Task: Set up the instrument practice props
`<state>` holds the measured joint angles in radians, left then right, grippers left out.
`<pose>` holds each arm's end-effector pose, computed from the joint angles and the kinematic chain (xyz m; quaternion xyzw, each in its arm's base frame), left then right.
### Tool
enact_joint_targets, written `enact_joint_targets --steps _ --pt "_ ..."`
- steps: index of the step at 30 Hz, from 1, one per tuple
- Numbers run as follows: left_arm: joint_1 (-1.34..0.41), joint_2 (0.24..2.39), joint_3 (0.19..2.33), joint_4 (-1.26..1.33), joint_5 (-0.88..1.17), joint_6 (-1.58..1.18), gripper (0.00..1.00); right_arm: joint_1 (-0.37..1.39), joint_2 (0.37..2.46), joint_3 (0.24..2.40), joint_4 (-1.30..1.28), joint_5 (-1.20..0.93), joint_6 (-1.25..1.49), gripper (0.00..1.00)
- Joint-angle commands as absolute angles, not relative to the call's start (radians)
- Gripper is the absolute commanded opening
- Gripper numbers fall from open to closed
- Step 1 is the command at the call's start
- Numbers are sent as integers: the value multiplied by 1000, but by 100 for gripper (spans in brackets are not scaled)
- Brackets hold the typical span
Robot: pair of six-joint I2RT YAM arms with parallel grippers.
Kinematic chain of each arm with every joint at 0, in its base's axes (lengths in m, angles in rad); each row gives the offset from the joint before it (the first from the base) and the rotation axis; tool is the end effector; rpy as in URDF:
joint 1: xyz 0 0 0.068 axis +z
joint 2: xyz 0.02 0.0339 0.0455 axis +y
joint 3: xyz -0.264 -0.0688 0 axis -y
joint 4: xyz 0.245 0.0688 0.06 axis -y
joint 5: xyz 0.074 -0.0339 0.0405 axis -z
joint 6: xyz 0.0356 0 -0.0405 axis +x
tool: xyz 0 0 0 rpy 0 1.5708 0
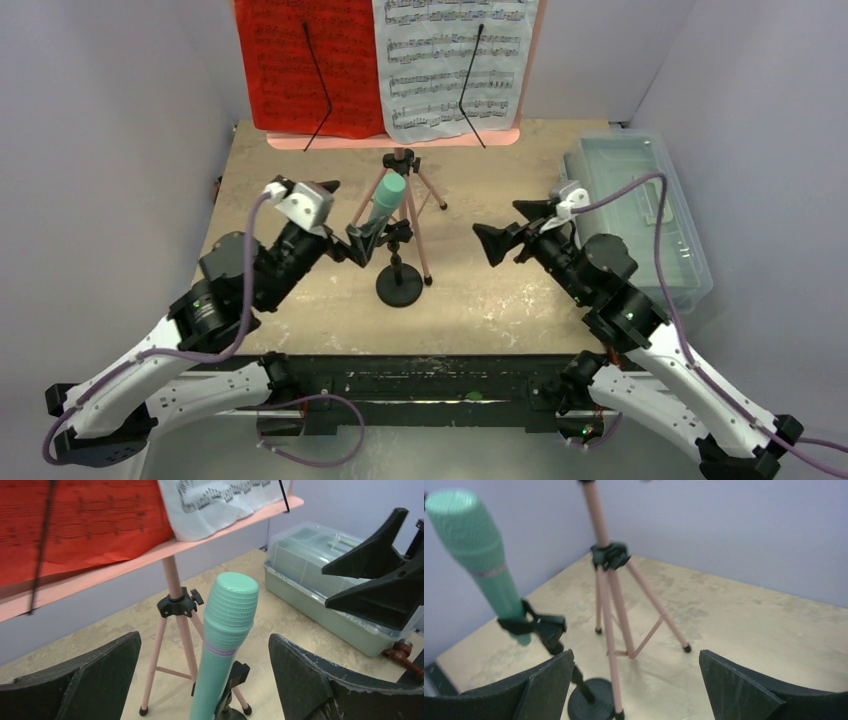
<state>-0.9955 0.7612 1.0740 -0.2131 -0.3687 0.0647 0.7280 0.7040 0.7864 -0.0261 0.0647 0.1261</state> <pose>0.0925 -0.1190 0.4388 0.2163 0.6378 -0.2172 0.7066 0.1265 0.1096 0.3705 -0.1811 0.6627 0.2806 0.6703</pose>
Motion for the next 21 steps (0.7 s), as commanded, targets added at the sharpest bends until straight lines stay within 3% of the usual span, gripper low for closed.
enact_joint_targets --steps 1,14,21 --pt "-997 663 1178 -315 -451 -22 100 731 622 921 -213 375 188 99" --pt "-997 594 1350 -395 -520 -16 100 732 556 1204 -307 574 135 99" --pt "-997 573 1357 -411 -573 -21 99 732 490 1156 -224 668 124 99"
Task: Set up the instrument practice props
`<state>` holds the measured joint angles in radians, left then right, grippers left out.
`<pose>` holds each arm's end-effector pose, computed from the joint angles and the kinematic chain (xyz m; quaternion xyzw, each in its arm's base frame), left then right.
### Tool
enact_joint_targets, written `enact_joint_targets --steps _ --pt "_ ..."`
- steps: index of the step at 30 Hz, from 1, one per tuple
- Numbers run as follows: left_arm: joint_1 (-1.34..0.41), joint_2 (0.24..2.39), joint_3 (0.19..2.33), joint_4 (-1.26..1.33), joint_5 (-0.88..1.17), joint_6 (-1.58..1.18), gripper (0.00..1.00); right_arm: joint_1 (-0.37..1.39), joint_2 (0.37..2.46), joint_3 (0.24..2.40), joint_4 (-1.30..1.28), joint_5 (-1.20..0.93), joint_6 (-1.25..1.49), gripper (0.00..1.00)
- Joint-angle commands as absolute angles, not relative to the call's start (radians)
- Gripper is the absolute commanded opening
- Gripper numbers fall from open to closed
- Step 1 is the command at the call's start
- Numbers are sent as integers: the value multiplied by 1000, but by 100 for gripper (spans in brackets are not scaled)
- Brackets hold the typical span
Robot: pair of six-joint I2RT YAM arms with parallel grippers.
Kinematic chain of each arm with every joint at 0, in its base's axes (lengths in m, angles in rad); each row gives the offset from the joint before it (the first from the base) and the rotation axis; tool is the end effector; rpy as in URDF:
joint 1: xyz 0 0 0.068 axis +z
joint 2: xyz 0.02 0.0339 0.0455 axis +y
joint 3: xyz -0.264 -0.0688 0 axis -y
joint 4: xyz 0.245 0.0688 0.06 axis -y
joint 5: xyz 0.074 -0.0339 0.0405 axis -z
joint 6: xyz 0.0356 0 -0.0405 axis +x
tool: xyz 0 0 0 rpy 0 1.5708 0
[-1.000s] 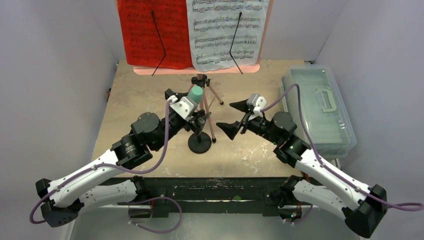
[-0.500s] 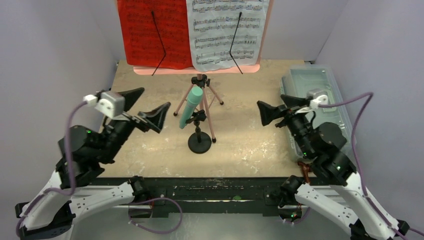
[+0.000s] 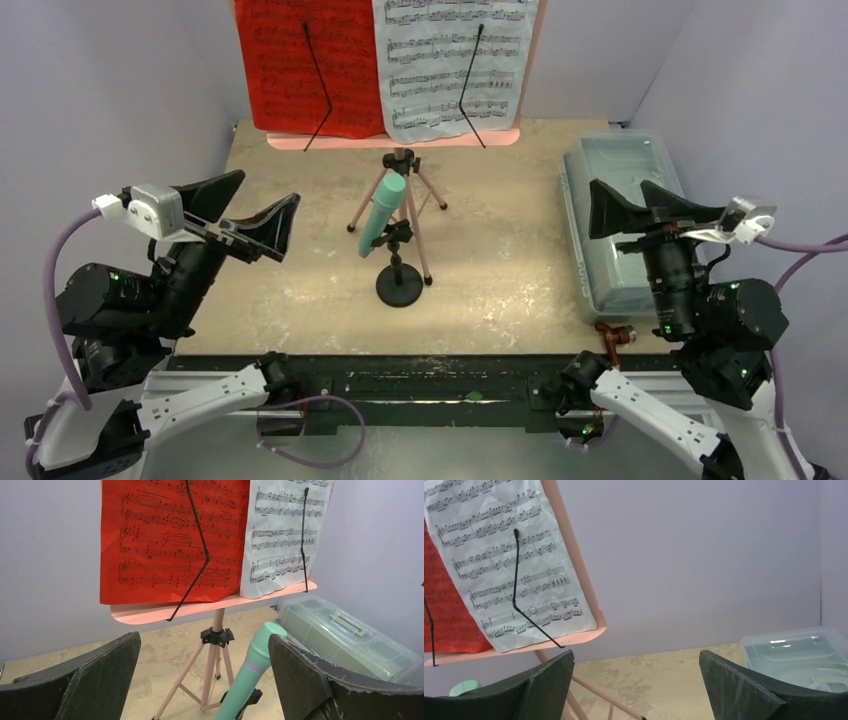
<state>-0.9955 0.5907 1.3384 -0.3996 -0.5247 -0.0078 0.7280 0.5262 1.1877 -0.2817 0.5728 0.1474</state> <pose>0.0357 -0.0223 0.5069 0.0758 0.5888 -0.2498 0.7650 0.0462 0.0153 0.4825 0.0701 0.5825 0.1931 0.7864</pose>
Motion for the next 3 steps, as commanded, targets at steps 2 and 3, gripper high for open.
enact_joint_targets --steps 2,3 --pt "-997 572 1361 -410 -586 -24 99 732 490 1164 -237 640 125 99" --pt "-997 572 1365 -411 -589 -26 99 731 496 1177 -260 644 125 99"
